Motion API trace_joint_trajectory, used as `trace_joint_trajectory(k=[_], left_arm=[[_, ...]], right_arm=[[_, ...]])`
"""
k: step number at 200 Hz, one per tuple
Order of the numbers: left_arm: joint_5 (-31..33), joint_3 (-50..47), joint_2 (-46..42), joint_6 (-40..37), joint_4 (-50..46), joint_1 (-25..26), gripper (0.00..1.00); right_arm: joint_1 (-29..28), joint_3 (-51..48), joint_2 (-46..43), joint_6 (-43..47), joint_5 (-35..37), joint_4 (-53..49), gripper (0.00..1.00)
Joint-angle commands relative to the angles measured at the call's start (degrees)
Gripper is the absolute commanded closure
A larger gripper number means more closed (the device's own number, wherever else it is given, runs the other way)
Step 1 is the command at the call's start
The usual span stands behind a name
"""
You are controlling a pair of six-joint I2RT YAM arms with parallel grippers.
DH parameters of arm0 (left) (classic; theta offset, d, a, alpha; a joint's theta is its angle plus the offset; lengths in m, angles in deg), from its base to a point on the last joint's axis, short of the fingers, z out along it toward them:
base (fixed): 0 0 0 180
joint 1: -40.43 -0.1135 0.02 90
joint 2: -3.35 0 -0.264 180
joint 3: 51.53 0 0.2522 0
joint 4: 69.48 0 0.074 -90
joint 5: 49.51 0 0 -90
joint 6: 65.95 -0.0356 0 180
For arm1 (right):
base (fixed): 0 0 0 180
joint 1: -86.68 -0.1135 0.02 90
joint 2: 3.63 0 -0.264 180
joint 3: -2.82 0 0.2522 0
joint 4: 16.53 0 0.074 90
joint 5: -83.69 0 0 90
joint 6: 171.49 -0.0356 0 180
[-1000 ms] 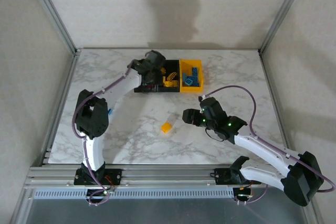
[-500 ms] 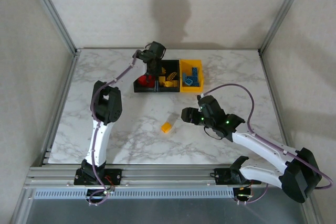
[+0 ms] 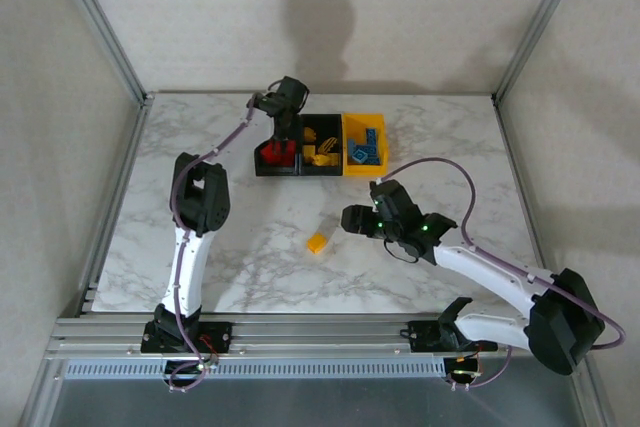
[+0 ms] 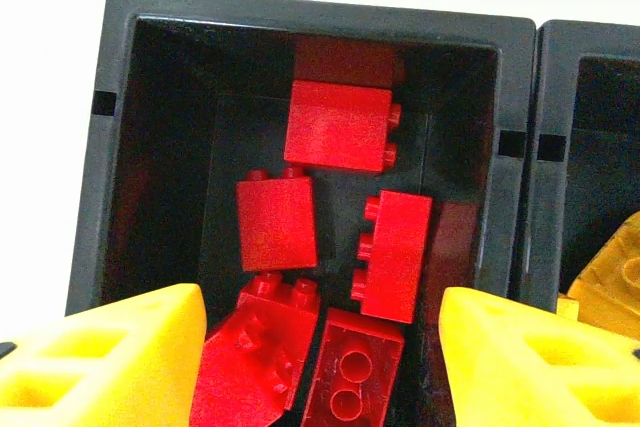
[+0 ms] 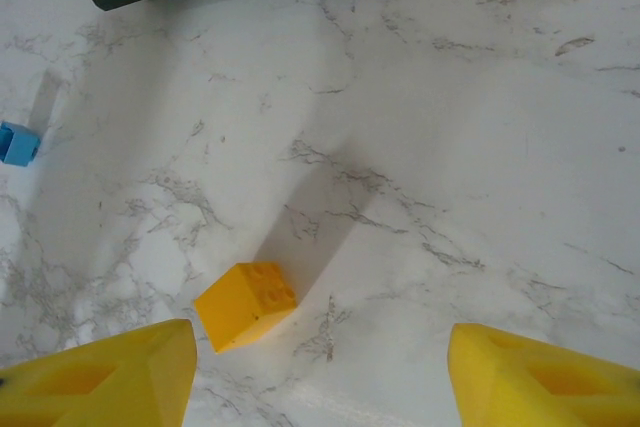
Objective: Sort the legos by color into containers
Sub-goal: Place the lego in the container, then pick up the lego from the bottom-center of the table.
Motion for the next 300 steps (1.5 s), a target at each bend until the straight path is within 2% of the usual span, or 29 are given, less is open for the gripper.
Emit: trace_joint_trajectory(k=[1, 46, 75, 108, 143, 174, 210, 225, 247, 262, 300], left_arm=[[-2.3, -4.5, -8.3, 0.8, 0.3, 0.0, 0.37], [-6.9, -27.5, -27.4, 4.5, 9.3, 0.2, 0.35], [-6.0, -42.8, -39.2, 7.6, 12.0, 0.1, 0.32], [-5.3, -57.4, -52.1, 12.2, 14.3, 0.0, 0.29], [-6.7, -68.6, -61.4, 17.3, 15.3, 0.0, 0.29], [-7.4, -74.2, -66.4, 20.1, 15.3, -0.1, 0.29], [-7.0, -76.3, -69.0, 20.9, 14.2, -0.1, 0.29], [-7.3, -76.3, -68.9, 20.9, 14.4, -0.1, 0.29], [-7.6, -76.3, -68.6, 21.0, 14.8, -0.1, 0.29], [-7.5, -76.3, -68.4, 21.2, 15.0, -0.1, 0.29], [-7.3, -76.5, -68.3, 21.8, 15.3, -0.2, 0.29]], right_arm=[[-1.8, 3.1, 2.7, 2.6, 0.1, 0.7, 0.3], [-5.5, 7.9, 11.4, 8.3, 1.2, 0.9, 0.22], [-7.7, 10.8, 18.1, 11.7, 2.1, 0.9, 0.19], [-9.9, 13.4, 24.7, 14.1, 2.8, 1.0, 0.19], [-12.1, 16.4, 30.2, 15.6, 3.7, 0.4, 0.2], [-13.0, 18.3, 33.7, 16.2, 3.6, 0.1, 0.25], [-13.9, 19.8, 35.9, 16.9, 3.8, -1.1, 0.3], [-14.2, 20.0, 36.3, 17.2, 4.2, -1.7, 0.36], [-14.2, 20.5, 36.3, 17.5, 4.7, -2.6, 0.54], [-14.3, 21.2, 35.8, 17.6, 5.9, -3.4, 0.62], [-13.7, 25.3, 35.0, 18.1, 9.3, -6.3, 0.65]])
